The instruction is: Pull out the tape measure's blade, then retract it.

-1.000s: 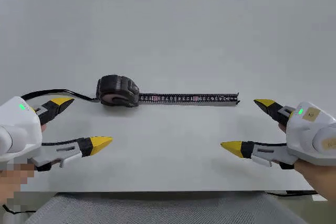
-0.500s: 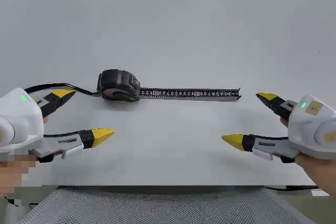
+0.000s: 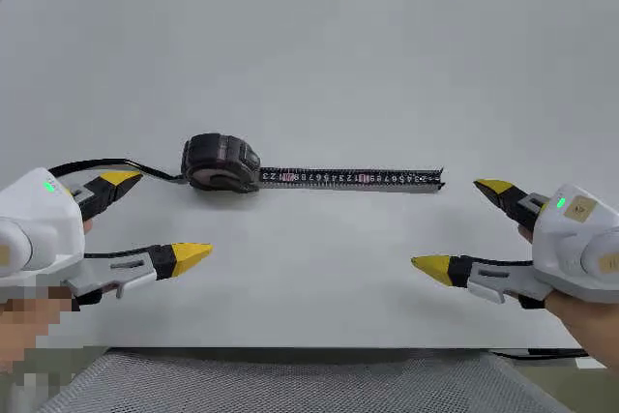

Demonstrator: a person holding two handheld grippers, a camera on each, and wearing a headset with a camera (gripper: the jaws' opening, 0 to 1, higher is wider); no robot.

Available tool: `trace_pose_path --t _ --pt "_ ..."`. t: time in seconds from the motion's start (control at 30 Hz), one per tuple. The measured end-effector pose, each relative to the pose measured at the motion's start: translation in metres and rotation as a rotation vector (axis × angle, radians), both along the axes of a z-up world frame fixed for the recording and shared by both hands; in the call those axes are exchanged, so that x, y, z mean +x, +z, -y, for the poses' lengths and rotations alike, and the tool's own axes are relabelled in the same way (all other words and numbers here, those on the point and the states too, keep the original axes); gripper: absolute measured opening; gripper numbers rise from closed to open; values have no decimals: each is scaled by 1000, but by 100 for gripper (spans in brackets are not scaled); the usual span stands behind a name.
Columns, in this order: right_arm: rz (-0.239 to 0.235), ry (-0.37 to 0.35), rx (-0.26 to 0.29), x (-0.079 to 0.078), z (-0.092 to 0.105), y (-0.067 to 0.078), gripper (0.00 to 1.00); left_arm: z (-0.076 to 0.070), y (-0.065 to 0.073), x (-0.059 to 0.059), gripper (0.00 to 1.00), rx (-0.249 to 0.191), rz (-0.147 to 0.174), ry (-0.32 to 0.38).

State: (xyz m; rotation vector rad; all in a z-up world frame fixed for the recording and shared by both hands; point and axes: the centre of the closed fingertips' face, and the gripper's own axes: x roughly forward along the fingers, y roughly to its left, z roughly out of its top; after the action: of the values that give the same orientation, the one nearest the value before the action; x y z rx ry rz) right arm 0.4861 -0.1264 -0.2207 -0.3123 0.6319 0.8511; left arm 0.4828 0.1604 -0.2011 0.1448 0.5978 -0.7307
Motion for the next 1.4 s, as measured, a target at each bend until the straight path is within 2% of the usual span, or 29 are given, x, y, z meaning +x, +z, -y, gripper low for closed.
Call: trace_pose_path --t 0.47,1.4 --pt "2 -1 -2 4 2 -2 78 1 0 4 72 -3 3 2" --pt "2 0 -6 4 4 -4 78 -1 -3 4 72 -6 -1 9"
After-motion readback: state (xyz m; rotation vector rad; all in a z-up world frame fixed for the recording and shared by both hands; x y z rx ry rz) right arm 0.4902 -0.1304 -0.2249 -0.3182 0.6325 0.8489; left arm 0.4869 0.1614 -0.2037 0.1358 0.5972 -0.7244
